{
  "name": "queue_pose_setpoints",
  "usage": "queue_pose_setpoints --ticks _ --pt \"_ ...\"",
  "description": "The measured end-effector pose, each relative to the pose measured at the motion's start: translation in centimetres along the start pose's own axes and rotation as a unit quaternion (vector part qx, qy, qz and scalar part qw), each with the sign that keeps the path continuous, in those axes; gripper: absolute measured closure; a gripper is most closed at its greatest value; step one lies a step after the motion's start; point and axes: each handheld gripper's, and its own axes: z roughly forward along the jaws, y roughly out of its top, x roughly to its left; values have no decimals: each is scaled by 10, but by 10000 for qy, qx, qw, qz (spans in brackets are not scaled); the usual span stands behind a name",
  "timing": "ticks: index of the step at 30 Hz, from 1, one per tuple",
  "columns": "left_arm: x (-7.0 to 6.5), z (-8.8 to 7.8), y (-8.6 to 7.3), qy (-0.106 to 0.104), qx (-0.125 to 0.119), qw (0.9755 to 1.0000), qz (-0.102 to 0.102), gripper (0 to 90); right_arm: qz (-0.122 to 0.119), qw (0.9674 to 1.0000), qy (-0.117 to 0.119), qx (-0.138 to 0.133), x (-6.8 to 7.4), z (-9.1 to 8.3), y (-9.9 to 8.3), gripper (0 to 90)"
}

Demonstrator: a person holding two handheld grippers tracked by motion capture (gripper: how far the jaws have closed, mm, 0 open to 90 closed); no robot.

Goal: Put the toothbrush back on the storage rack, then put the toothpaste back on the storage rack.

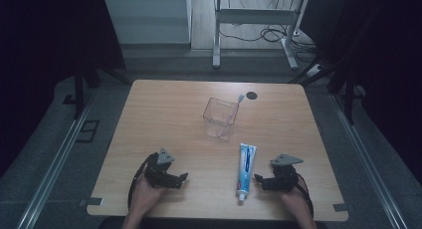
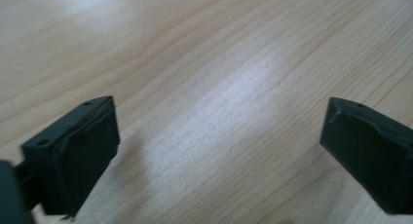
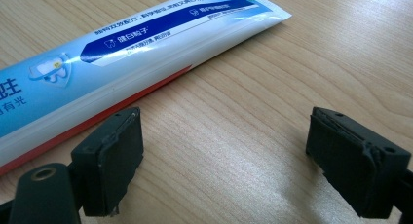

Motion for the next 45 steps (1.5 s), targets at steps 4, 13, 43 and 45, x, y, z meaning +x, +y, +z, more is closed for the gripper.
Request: queue_pose_setpoints --ticks 4,13,43,45 --pt "-2 7 -5 -9 120 9999 4 0 3 10000 6 -6 0 0 0 134" --pt "-2 8 -5 15 160 9999 4 0 3 10000 12 -11 0 0 0 143" --pt "-2 8 -5 27 153 9999 -8 0 308 9972 672 89 14 -27 20 193" --pt "-2 8 -5 29 152 9999 -11 0 318 9969 723 67 16 -29 22 224"
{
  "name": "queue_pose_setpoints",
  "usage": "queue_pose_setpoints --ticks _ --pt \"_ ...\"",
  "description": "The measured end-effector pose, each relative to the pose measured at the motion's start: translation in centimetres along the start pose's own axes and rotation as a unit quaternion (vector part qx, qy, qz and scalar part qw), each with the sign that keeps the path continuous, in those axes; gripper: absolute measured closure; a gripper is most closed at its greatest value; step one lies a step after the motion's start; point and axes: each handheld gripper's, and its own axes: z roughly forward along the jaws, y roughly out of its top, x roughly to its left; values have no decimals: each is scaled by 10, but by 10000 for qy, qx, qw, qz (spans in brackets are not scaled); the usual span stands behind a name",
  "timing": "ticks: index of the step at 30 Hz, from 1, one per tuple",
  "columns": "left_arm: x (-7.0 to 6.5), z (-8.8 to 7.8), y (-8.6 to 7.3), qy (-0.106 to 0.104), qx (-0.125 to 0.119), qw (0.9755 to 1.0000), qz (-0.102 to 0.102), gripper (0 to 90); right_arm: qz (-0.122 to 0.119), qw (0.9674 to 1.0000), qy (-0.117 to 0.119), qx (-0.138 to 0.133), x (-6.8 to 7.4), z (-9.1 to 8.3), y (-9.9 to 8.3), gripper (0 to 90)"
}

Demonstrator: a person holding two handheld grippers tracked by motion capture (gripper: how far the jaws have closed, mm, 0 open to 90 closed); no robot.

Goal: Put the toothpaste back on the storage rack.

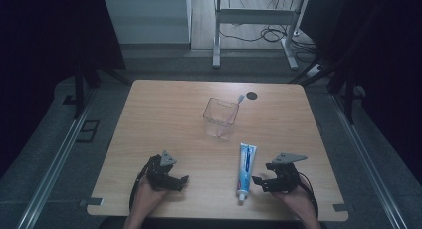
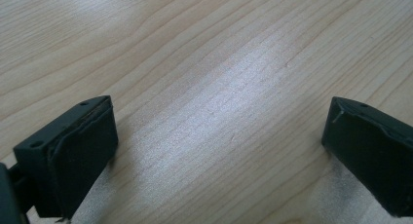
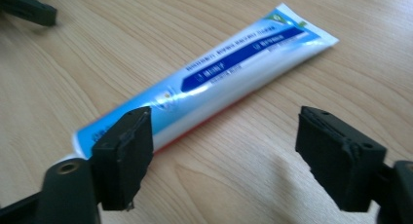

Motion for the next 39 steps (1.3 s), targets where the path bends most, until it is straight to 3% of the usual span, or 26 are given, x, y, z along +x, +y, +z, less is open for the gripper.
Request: queue_pose_setpoints --ticks 9,15,29,39 --pt "0 0 0 1 1 10000 0 0 -132 9995 261 -97 9 -1 12 332" --pt "0 0 0 1 3 10000 3 0 -377 9982 460 -54 21 4 20 450" --pt "0 0 0 3 -1 10000 1 0 -790 9922 878 395 50 32 24 742" --pt "0 0 0 3 0 10000 2 0 -870 9896 1022 512 56 40 20 804"
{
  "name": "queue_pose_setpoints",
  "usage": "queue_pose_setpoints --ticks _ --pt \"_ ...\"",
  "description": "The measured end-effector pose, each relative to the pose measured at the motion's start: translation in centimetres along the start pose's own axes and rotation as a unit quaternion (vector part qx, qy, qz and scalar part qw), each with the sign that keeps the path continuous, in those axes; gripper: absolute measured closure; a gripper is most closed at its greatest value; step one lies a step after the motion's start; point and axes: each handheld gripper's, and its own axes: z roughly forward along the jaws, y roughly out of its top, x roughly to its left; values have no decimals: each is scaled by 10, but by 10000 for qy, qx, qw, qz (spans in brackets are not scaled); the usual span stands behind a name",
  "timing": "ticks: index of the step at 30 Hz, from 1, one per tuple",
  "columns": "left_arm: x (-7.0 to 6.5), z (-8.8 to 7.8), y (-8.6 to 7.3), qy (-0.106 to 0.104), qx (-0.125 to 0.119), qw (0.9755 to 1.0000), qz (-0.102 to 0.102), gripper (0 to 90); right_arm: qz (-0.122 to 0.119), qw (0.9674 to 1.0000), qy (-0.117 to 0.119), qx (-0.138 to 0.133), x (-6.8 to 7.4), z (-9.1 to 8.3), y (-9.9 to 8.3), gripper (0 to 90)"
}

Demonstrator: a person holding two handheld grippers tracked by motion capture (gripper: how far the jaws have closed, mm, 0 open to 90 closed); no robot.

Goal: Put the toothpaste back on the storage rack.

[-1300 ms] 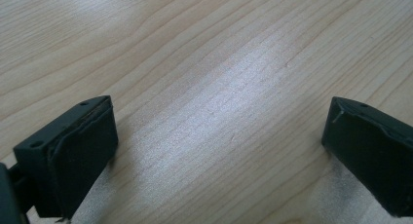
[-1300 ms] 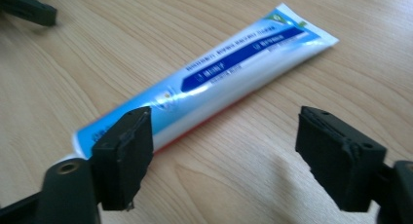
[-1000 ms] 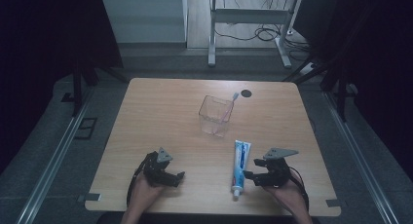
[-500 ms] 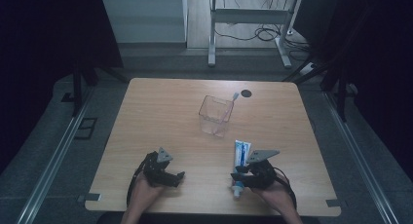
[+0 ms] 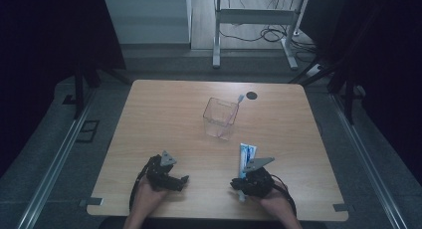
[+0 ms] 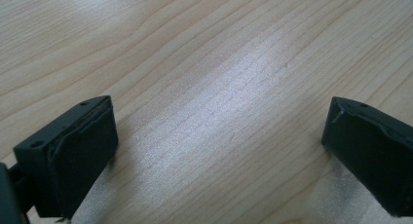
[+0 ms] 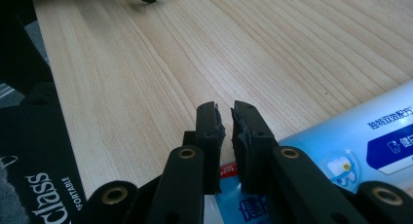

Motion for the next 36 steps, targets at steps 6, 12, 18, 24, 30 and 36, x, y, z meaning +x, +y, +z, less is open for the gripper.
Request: queue_pose_setpoints --ticks 6,12,18,24,30,36 --pt "0 0 0 1 1 10000 3 0 40 10000 3 58 -2 -2 -4 812" --pt "0 0 0 -1 16 10000 20 0 78 9999 -85 109 -6 -6 -10 812" --pt "0 0 0 -1 14 10000 18 0 155 9996 -171 155 -11 -13 -15 808" --pt "0 0 0 -1 16 10000 20 0 186 9993 -258 170 -16 -20 -19 802" --pt "0 0 0 -1 17 10000 18 0 235 9991 -304 182 -22 -26 -24 800" --pt "0 0 0 -1 17 10000 17 0 290 9985 -413 204 -29 -32 -28 796"
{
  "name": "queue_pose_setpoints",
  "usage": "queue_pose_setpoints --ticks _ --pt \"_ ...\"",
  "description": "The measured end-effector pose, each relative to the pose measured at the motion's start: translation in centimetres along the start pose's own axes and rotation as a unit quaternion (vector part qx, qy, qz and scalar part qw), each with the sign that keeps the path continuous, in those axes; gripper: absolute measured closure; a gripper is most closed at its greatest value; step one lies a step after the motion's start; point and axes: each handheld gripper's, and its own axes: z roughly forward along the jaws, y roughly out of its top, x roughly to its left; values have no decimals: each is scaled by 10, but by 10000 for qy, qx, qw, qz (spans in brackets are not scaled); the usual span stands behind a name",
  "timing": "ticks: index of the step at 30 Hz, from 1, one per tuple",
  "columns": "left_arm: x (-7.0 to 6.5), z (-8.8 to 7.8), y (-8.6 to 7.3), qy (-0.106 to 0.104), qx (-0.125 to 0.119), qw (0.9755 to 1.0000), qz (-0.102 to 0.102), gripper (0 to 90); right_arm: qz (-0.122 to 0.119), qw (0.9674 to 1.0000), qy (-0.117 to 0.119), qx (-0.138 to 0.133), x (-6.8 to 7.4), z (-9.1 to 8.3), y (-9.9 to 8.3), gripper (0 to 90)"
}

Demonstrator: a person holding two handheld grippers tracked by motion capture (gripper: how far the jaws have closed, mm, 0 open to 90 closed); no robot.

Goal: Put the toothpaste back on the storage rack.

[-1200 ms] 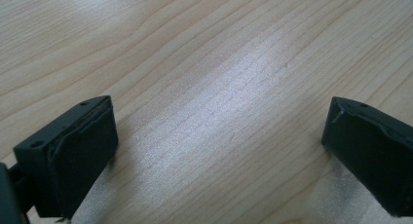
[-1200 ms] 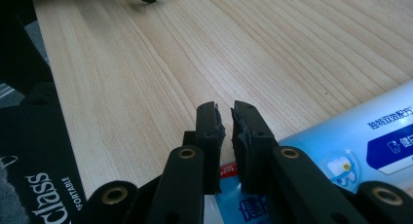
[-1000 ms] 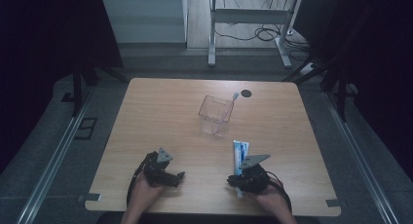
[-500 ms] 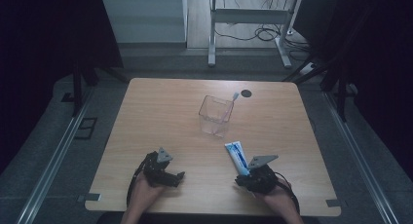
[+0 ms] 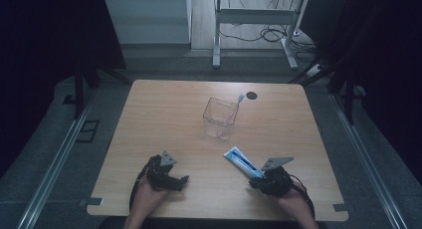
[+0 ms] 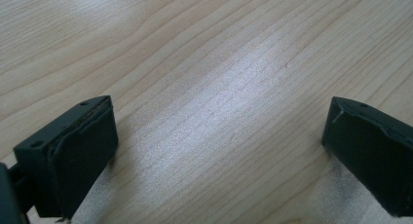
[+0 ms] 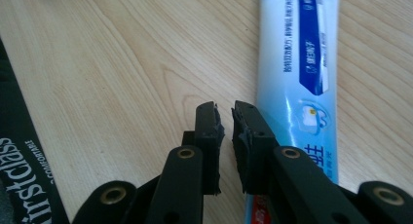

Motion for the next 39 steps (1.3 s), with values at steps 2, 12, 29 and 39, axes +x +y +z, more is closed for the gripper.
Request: queue_pose_setpoints --ticks 2,12,29,39 --pt "0 0 0 0 0 10000 0 0 13 10000 -15 -2 -1 -1 0 786" --pt "0 0 0 0 1 10000 0 0 -113 9999 -120 21 1 -11 9 679" --pt "0 0 0 -1 3 10000 -1 0 -30 9966 -535 633 -16 -26 22 484" --pt "0 0 0 -2 13 10000 4 0 93 9918 -456 1188 -21 -15 32 412"
